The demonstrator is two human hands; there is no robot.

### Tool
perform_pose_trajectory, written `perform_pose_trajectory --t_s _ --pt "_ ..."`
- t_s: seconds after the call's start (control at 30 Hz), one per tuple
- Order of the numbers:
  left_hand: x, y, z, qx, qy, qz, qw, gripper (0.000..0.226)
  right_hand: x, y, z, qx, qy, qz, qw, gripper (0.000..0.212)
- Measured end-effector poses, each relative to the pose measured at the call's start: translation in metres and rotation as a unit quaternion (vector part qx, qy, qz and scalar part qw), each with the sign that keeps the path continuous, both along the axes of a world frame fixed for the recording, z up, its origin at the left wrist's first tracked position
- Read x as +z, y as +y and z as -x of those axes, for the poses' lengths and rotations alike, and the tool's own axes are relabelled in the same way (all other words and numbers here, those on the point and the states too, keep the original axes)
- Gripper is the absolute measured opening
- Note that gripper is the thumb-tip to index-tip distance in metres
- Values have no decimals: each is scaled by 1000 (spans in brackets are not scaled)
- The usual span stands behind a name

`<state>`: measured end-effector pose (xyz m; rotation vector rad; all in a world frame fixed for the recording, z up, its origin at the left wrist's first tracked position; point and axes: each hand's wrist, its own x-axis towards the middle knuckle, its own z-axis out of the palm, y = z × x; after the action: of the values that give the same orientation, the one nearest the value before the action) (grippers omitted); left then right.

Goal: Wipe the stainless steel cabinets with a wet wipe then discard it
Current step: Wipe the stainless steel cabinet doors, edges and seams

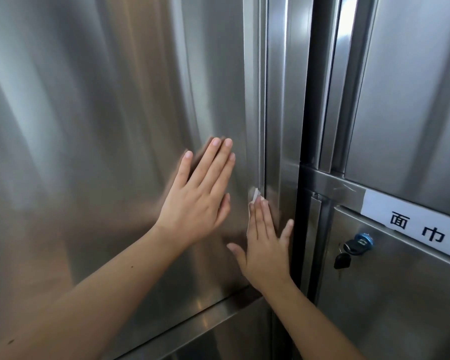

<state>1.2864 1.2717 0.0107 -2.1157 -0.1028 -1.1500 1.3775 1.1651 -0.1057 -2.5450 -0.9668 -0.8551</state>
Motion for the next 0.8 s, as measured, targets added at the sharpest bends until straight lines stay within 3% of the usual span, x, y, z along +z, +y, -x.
perform_pose_trajectory --t_s 0.43,0.8 --pt "63 2 4 -11 -103 41 994 60 69 2 0 1 -27 -30 999 81" --pt "118 1 -5 -30 -118 39 992 61 191 13 -13 -50 -151 -24 987 86"
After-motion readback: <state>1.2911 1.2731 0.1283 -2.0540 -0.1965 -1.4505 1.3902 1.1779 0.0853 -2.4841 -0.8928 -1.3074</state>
